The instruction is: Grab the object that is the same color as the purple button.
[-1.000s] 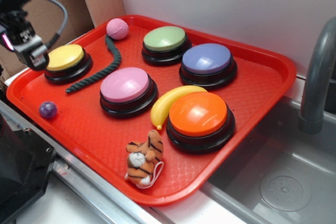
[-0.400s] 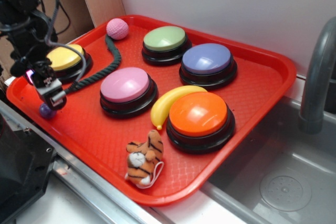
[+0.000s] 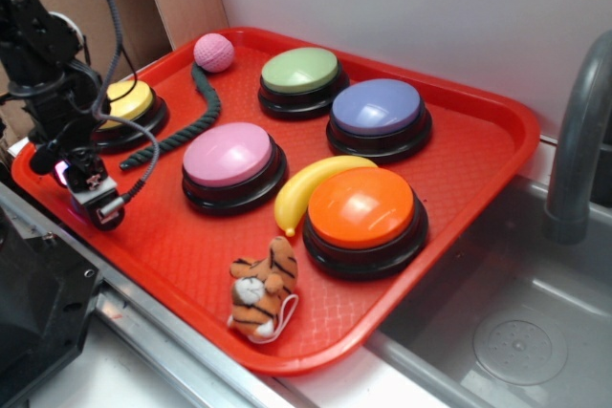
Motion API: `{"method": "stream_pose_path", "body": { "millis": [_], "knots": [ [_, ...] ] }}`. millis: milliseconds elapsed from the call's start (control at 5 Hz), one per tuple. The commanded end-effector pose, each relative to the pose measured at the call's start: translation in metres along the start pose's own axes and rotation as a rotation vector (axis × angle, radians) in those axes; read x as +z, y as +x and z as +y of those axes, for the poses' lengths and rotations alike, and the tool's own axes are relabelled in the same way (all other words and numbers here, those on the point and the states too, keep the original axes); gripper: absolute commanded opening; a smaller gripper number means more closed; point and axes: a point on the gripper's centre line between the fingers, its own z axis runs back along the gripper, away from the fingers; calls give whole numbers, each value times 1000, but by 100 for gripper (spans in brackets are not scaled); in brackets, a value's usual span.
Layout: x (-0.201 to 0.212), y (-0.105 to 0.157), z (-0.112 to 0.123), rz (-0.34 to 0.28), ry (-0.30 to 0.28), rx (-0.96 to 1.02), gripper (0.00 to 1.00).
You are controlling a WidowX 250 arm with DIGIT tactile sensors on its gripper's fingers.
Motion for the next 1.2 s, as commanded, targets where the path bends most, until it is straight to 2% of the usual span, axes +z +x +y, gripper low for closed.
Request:
{"method": "stream_pose_path", "body": {
  "millis": [0, 200, 400, 600, 1000],
  "knots": [
    [-3, -3, 5, -27, -4, 25, 0],
    [-2, -2, 5, 15, -9, 15, 0],
    [9, 0, 3, 32, -20, 43, 0],
    [42, 11, -3, 62, -46, 142, 0],
    [129, 42, -23, -76, -107, 226, 0]
  ]
}}
